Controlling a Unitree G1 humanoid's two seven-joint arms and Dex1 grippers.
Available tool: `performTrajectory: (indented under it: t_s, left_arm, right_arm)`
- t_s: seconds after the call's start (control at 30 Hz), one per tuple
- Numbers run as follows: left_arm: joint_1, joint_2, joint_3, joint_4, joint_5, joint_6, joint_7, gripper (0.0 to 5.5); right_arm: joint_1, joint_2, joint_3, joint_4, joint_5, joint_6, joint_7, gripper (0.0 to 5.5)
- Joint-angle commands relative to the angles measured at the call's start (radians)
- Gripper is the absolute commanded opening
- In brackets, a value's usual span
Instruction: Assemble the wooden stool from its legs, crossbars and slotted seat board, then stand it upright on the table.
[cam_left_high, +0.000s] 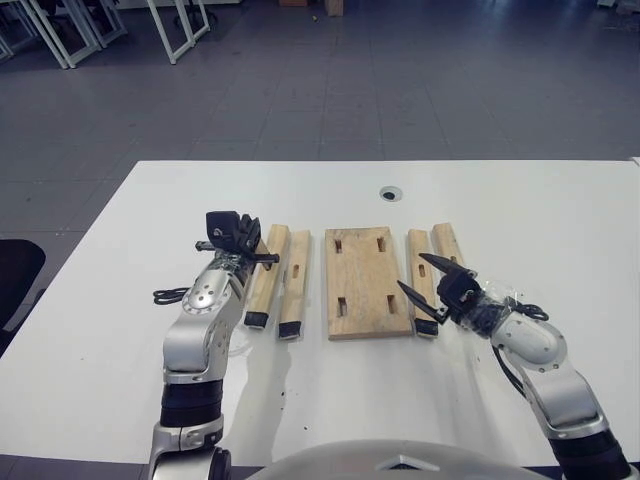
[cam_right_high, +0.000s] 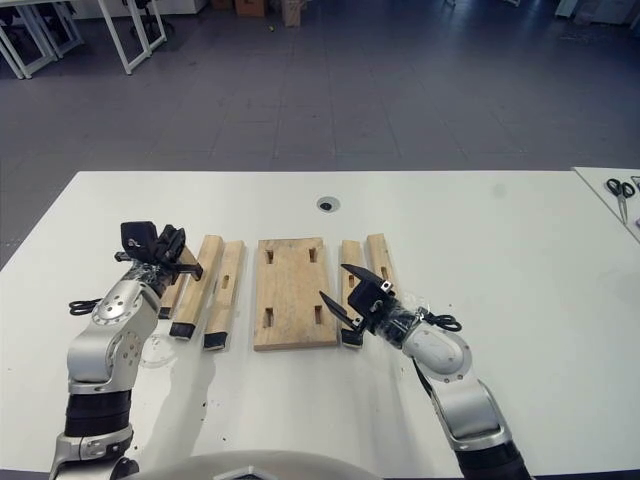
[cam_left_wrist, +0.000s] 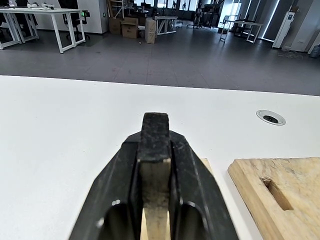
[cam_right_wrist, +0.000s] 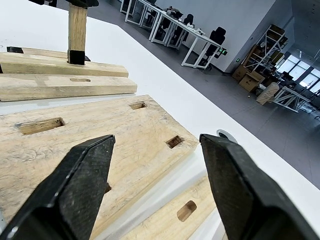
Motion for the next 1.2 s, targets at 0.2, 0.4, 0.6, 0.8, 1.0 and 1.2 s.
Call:
performTrajectory:
  t_s: [0.2,0.4,0.6,0.8,1.0,1.2]
  left_arm:
    - [-0.265,0.054,0.115,-0.247,-0.070,0.224,0.038,1.12]
    - [-0.547,0.113,0.166,-0.119,-0.083,0.235,0.012,1.12]
    - [-0.320,0.039,0.073,0.209,-0.012,0.097,-0.060,1.12]
    - [-0.215,0.023,0.041,0.354,0.027,-0.014,-0.101,1.12]
    - [-0.350,0.060,0.107,0.116,0.009,-0.065,-0.060,1.12]
    - [-0.187,0.060,0.153,-0.186,0.030,-0.116,-0.045,1.31]
  right_arm:
    - [-0.016,-0.009,0.007,0.017,-0.026,-0.020,0.003,3.12]
    - [-0.026,0.000,0.011,0.029,-0.032,-0.021,-0.008,3.12]
    - [-0.030,0.004,0.014,0.040,-0.035,-0.029,-0.016,3.12]
    - [-0.018,0.013,0.017,0.039,-0.040,-0.031,-0.026,3.12]
    - [-0.005,0.015,0.023,0.029,-0.046,-0.028,-0.022,3.12]
    - [0.018,0.017,0.024,0.013,-0.049,-0.020,-0.030,3.12]
